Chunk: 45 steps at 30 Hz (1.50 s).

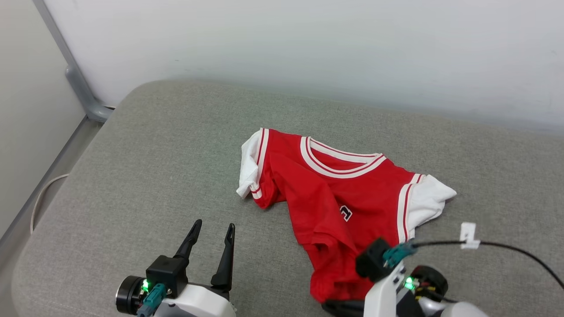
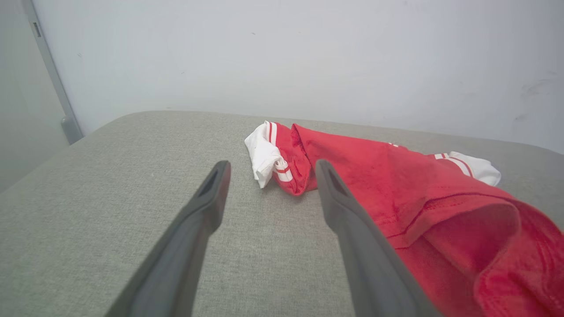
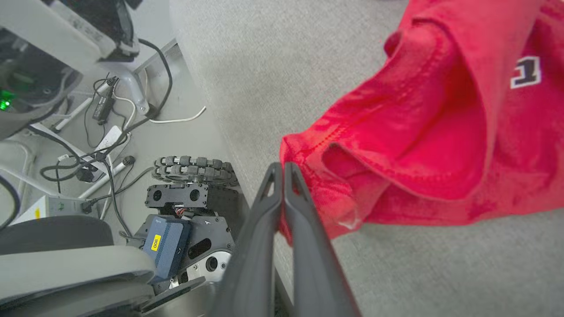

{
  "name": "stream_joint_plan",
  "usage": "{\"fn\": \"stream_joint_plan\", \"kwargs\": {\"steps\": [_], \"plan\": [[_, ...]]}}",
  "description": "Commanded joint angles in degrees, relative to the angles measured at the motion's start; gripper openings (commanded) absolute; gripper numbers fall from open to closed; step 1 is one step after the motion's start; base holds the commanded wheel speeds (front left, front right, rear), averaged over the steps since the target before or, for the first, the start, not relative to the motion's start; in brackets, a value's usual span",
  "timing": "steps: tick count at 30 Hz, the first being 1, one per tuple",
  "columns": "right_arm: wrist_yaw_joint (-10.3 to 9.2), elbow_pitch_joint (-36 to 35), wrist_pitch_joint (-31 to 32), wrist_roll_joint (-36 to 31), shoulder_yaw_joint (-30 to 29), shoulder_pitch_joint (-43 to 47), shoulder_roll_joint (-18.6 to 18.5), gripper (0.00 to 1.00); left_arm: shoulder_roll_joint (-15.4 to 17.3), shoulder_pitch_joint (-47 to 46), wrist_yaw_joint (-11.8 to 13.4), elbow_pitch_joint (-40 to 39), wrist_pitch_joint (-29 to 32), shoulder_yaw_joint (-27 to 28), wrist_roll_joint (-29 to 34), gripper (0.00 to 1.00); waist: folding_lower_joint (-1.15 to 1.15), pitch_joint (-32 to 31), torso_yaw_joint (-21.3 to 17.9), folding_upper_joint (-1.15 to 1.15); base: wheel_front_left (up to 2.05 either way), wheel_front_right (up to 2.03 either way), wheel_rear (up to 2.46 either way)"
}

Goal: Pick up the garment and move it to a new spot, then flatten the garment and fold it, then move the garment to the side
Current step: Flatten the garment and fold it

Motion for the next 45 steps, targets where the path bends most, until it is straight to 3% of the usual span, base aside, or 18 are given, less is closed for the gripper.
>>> {"fn": "stream_joint_plan", "kwargs": {"steps": [1,4,5,6,10,20,31,37,45], "plan": [[-0.04,1.3,-1.3,-1.3,2.0,0.7,-0.7,0.00,-0.1,0.6,-0.2,0.0,-0.2,-0.3,-0.2,1.00,0.01,0.0,0.0,0.00,0.00,0.00,0.00],[-0.04,4.5,-3.9,-2.9,5.1,0.6,-1.2,0.00,-0.1,0.6,-0.1,0.2,-0.2,-0.7,-0.3,1.00,0.01,0.0,-0.1,0.00,0.00,0.00,0.00],[-0.04,5.2,-5.5,-3.8,5.6,0.1,-1.0,0.45,-0.1,0.5,0.0,0.2,-0.2,-0.8,-0.4,1.00,0.01,0.0,-0.1,0.00,0.00,0.00,0.00],[-0.04,6.7,-6.2,-3.6,5.7,0.3,-0.6,1.00,-0.1,0.5,0.0,0.2,-0.2,-0.9,-0.5,1.00,0.01,0.0,-0.1,0.00,0.00,0.00,0.00],[-0.04,8.7,-11.9,-3.5,3.3,-1.5,0.7,1.00,-0.1,0.1,0.2,0.1,-0.2,-0.7,-0.7,1.00,0.01,-0.1,-0.5,0.00,0.00,0.00,0.00],[-0.04,7.6,-27.2,-6.5,-14.5,-1.8,1.9,1.00,-0.1,-0.1,0.4,-1.9,-0.2,0.6,-1.1,1.00,0.01,-1.7,-3.6,0.00,0.00,0.00,0.00],[-0.03,5.9,-36.3,-19.9,-32.2,6.5,7.2,1.00,-0.1,0.6,0.0,-5.3,-0.2,1.3,-0.7,1.00,0.01,-1.4,-6.9,0.00,0.00,0.00,0.00],[-0.04,5.8,-42.4,-27.4,-37.5,10.3,12.4,1.00,-0.1,1.3,0.5,-6.7,-0.2,0.9,-0.9,1.00,0.01,-0.9,-8.0,0.00,0.00,0.00,0.00],[-0.04,7.9,-44.7,-29.6,-39.7,12.6,16.2,1.00,-0.1,1.5,0.6,-6.6,-0.2,1.1,-0.5,1.00,0.01,-0.1,-8.7,0.00,0.00,0.00,0.00]]}}
